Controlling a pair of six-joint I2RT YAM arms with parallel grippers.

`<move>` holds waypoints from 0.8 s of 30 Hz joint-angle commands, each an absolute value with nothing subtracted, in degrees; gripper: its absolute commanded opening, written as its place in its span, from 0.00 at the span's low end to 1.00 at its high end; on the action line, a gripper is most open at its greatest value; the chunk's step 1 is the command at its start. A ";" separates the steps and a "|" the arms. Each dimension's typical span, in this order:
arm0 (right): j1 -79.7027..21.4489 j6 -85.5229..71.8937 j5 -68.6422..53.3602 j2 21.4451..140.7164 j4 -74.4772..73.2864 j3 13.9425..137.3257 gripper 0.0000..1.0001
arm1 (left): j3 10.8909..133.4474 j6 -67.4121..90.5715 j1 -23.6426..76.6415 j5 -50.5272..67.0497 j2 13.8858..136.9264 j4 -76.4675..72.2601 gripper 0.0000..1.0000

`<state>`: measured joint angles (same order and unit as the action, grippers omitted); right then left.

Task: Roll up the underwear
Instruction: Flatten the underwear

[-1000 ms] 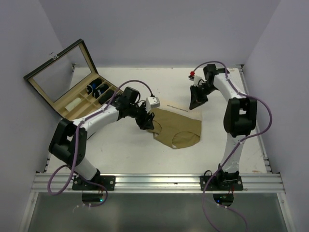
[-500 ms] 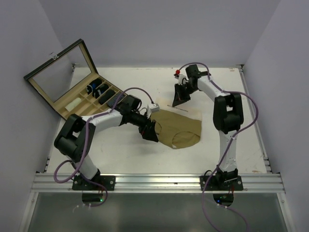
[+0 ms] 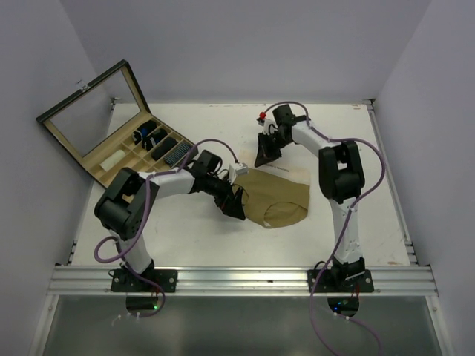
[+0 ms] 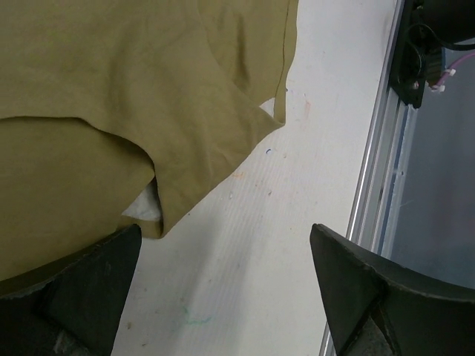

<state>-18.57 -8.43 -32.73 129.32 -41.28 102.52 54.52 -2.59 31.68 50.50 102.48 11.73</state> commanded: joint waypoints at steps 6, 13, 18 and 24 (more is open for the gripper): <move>-19.42 -10.02 -31.65 132.01 -38.85 104.50 0.00 | 56.08 -0.53 32.34 49.92 103.10 6.15 1.00; -19.60 -9.76 -31.11 132.71 -39.37 105.03 0.00 | 57.04 -2.28 32.34 49.83 101.25 8.43 1.00; -19.78 -9.58 -31.02 132.80 -39.55 105.03 0.00 | 57.66 -2.46 32.34 49.83 100.90 8.79 1.00; -19.86 -8.79 -30.85 132.89 -40.25 104.85 0.00 | 58.80 -2.46 32.34 50.10 101.95 8.09 1.00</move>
<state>-19.49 -9.56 -32.08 132.79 -39.99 103.07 56.38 -1.69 32.05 49.43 102.94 9.45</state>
